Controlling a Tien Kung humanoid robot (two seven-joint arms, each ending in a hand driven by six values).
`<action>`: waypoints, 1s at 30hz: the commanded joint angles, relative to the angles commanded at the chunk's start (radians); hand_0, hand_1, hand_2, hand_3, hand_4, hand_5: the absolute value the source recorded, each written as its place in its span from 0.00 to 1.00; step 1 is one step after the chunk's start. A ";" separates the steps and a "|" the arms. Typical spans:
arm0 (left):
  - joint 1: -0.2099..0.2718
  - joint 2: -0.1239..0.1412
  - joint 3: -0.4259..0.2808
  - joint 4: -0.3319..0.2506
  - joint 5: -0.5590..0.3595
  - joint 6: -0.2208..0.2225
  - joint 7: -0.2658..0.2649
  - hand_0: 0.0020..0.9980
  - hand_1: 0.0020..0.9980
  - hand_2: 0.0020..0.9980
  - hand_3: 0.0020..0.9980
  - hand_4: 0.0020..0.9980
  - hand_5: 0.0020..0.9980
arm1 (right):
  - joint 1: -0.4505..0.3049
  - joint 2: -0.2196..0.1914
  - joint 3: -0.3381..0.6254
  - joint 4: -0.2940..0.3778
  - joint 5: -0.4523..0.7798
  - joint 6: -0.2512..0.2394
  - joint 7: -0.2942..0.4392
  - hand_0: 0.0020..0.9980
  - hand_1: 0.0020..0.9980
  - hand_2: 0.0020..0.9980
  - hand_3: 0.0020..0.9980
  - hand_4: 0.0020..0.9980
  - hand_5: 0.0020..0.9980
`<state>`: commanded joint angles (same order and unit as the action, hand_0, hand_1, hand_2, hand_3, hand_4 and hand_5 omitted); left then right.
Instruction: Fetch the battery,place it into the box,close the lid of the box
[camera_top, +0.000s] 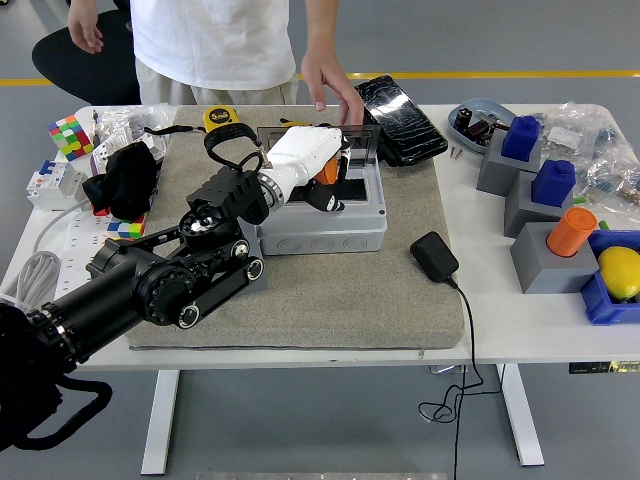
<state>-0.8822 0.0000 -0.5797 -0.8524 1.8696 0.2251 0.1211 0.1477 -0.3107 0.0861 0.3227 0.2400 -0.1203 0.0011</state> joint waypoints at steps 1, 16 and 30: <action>0.001 0.000 0.000 0.001 -0.009 0.005 -0.014 0.21 0.27 0.26 0.34 1.00 0.11 | 0.001 0.000 0.000 0.000 0.000 0.000 0.000 0.57 0.63 0.65 0.55 0.95 0.49; 0.006 0.000 0.003 0.003 0.022 0.013 -0.026 0.44 0.69 0.68 0.73 1.00 0.15 | 0.003 0.001 0.006 0.001 -0.005 0.000 0.001 0.57 0.63 0.65 0.55 0.95 0.49; 0.038 0.000 -0.084 -0.124 -0.017 0.083 -0.140 0.38 0.60 0.58 0.67 1.00 0.23 | 0.001 0.001 0.012 0.001 -0.006 0.002 0.001 0.57 0.63 0.65 0.55 0.95 0.49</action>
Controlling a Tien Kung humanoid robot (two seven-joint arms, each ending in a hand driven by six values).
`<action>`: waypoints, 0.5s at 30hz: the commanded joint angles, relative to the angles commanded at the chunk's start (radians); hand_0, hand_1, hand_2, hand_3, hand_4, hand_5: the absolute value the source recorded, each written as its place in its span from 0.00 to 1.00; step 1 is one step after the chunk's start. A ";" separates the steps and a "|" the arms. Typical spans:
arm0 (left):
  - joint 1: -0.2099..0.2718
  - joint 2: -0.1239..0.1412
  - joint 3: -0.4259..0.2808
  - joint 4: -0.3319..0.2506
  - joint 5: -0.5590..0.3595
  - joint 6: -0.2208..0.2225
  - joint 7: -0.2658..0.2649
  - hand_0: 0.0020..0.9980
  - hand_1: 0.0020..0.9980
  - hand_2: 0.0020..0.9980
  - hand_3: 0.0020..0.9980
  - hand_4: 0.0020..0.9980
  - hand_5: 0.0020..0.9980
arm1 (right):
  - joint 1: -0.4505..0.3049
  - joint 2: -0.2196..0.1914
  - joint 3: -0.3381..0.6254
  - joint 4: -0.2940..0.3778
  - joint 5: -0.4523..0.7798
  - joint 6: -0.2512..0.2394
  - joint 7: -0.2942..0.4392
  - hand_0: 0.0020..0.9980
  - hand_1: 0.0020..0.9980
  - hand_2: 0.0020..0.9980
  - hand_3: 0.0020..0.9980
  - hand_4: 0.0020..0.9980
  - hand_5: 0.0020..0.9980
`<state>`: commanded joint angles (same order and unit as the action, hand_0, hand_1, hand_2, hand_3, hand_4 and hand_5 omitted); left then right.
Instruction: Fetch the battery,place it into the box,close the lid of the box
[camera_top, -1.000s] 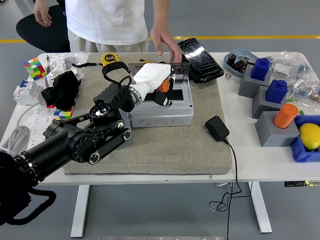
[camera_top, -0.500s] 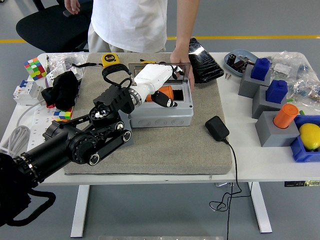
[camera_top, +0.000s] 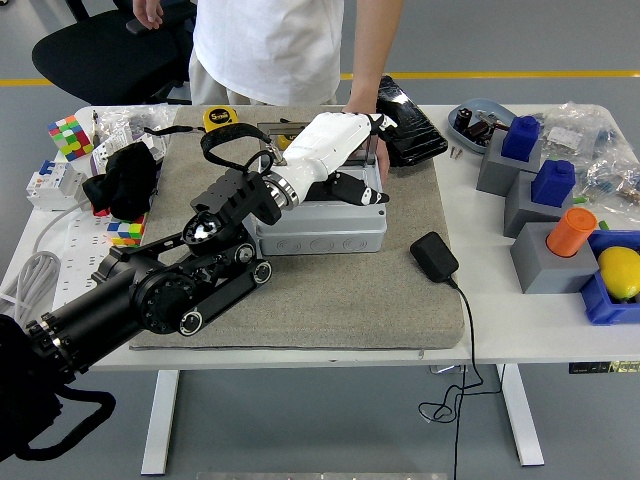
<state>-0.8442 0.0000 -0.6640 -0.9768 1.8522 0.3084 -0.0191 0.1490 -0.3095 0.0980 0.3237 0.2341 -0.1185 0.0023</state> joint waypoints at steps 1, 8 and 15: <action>-0.001 0.000 -0.013 0.004 0.000 0.004 -0.004 0.38 0.60 0.58 0.67 1.00 0.23 | 0.000 0.000 0.000 0.000 0.000 0.000 0.000 0.57 0.63 0.65 0.55 0.95 0.49; -0.018 0.000 -0.094 0.067 0.043 -0.027 0.051 0.88 0.89 0.88 0.86 1.00 0.48 | 0.006 -0.002 -0.009 0.001 0.002 0.000 0.000 0.57 0.63 0.65 0.55 0.95 0.49; -0.026 0.000 -0.098 0.121 0.052 -0.063 0.096 0.87 0.90 0.90 0.87 1.00 0.50 | 0.006 -0.003 -0.015 0.002 0.003 0.002 -0.001 0.57 0.63 0.65 0.55 0.95 0.49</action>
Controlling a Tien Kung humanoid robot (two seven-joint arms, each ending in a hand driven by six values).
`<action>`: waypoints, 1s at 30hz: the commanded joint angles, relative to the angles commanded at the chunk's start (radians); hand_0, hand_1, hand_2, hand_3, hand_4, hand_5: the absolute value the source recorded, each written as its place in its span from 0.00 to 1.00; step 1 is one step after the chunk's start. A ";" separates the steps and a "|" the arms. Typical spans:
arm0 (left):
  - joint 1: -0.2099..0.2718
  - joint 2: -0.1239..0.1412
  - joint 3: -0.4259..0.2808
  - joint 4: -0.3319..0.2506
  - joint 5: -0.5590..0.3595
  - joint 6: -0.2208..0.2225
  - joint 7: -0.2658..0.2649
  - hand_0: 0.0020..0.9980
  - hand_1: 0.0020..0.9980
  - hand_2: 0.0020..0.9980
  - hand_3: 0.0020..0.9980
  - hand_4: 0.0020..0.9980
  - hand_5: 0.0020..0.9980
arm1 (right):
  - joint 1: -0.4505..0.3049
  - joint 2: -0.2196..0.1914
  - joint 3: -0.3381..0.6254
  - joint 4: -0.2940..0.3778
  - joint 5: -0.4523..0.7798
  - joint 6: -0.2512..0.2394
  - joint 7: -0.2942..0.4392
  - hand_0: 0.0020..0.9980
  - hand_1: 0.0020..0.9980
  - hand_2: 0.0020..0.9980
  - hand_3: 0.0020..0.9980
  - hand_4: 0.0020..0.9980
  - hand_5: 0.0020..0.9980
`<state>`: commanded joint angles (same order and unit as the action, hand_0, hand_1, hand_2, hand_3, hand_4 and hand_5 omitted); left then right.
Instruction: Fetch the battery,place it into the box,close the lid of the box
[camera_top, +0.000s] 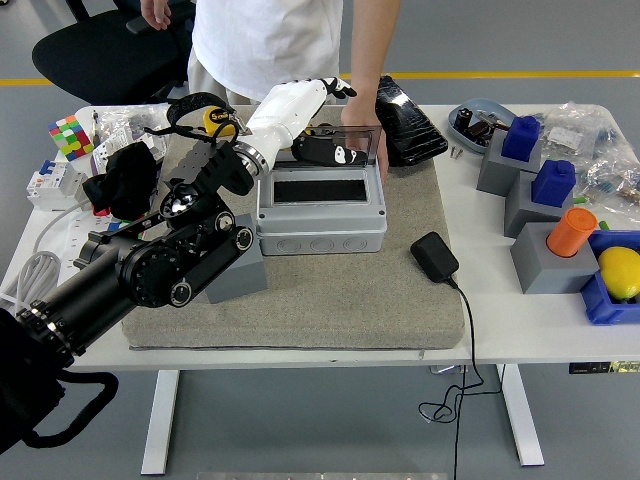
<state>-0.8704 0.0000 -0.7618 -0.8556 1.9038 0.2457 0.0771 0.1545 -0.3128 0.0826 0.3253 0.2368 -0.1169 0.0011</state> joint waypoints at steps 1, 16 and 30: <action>0.001 0.000 0.007 0.004 -0.002 -0.009 0.011 0.87 0.90 0.90 0.87 1.00 0.50 | 0.000 0.000 -0.001 0.000 0.000 0.000 0.000 0.57 0.63 0.65 0.55 0.95 0.49; 0.059 0.000 0.062 -0.093 -0.027 -0.066 0.082 0.78 0.85 0.85 0.84 1.00 0.52 | -0.009 0.002 0.049 0.007 -0.035 -0.001 0.003 0.57 0.63 0.65 0.55 0.95 0.49; 0.157 0.023 0.100 -0.266 -0.072 -0.090 0.121 0.70 0.80 0.81 0.81 1.00 0.51 | -0.015 -0.001 0.065 0.006 -0.041 -0.002 0.004 0.57 0.63 0.65 0.55 0.95 0.49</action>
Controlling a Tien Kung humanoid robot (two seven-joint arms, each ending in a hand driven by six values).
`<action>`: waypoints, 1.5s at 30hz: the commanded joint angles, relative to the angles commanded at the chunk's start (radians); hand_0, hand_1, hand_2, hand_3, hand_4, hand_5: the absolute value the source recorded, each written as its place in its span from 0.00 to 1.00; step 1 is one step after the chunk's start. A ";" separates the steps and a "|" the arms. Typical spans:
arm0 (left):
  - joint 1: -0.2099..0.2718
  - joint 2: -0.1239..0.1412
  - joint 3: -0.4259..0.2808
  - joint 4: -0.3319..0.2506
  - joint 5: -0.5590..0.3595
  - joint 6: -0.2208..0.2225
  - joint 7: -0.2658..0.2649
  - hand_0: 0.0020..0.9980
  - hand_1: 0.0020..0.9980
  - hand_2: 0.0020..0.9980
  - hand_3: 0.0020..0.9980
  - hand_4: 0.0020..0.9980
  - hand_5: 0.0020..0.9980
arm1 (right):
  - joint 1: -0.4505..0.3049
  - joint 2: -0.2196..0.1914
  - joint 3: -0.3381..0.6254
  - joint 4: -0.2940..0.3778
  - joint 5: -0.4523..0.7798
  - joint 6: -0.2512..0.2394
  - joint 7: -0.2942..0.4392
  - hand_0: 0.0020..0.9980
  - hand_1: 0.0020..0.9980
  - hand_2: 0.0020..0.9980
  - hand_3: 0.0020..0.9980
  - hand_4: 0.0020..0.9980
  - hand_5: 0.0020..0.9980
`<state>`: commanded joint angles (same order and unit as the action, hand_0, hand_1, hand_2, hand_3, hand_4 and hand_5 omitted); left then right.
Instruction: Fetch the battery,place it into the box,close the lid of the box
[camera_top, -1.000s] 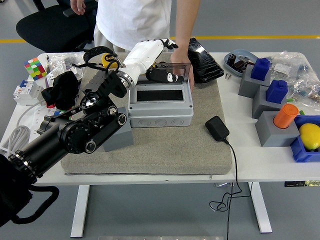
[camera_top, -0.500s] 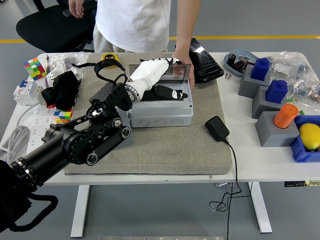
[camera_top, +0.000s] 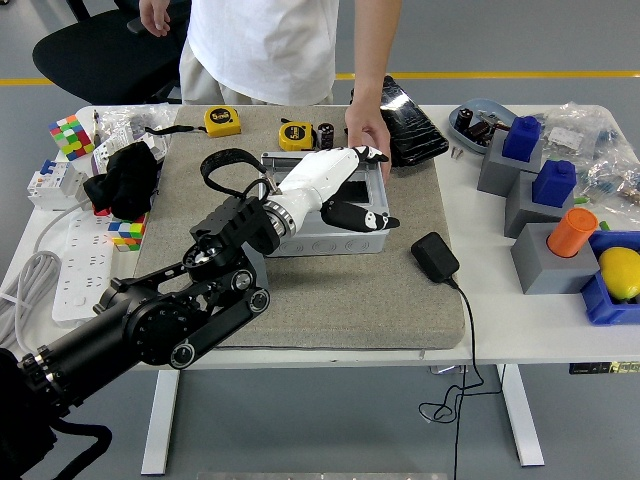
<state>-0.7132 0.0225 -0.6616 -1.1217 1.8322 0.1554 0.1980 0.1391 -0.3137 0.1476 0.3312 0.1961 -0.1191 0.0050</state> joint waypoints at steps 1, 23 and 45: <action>0.006 0.008 0.005 -0.008 -0.006 -0.001 0.001 0.70 0.80 0.81 0.81 1.00 0.51 | -0.001 0.000 0.001 0.000 0.000 0.000 0.000 0.57 0.63 0.65 0.55 0.95 0.49; 0.219 0.069 -0.265 -0.207 -0.306 0.098 -0.211 0.68 0.75 0.75 0.77 1.00 0.46 | -0.001 0.000 -0.008 -0.003 0.006 0.000 0.001 0.56 0.63 0.65 0.55 0.95 0.49; 0.460 0.133 -0.729 -0.263 -0.693 0.121 -0.300 0.66 0.70 0.70 0.74 1.00 0.44 | 0.021 -0.024 0.011 -0.011 0.007 -0.003 -0.009 0.57 0.63 0.65 0.55 0.94 0.50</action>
<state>-0.2527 0.1552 -1.3906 -1.3852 1.1395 0.2764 -0.1023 0.1602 -0.3379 0.1585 0.3206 0.2032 -0.1225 -0.0041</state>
